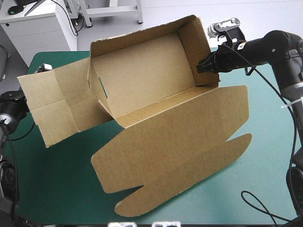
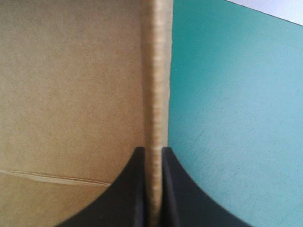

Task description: Fold the box

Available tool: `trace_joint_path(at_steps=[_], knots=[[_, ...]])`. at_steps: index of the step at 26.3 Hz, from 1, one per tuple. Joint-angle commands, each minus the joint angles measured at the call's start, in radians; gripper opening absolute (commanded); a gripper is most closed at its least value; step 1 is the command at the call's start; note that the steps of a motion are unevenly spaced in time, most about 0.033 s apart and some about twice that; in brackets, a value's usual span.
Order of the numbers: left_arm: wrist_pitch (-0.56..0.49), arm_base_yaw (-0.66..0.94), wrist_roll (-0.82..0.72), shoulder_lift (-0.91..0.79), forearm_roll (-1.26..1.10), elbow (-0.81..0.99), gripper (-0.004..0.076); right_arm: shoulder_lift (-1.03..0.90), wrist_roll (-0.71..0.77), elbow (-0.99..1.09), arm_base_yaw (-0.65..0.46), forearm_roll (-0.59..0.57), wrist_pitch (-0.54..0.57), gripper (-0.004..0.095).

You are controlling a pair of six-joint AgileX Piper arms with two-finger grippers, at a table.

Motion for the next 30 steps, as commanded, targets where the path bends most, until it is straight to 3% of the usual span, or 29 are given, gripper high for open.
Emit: trace_joint_path(at_steps=[1, 8, 19, 30], knots=[[0.030, -0.102, -0.005, -0.040, -0.053, -0.033, -0.0008, -0.028, 0.004, -0.034, -0.002, 0.052, -0.109, -0.0018], [0.147, -0.146, -0.007, -0.048, -0.125, -0.033, -0.0008, 0.015, 0.022, -0.034, -0.002, -0.006, -0.129, -0.0018], [0.092, -0.260, -0.039, -0.151, -0.115, -0.033, -0.0008, 0.077, 0.048, -0.034, -0.002, -0.052, -0.145, -0.0017], [0.079, -0.295, -0.054, -0.236, -0.155, -0.046, -0.0008, 0.083, 0.088, -0.034, -0.002, -0.203, -0.141, -0.0018]])
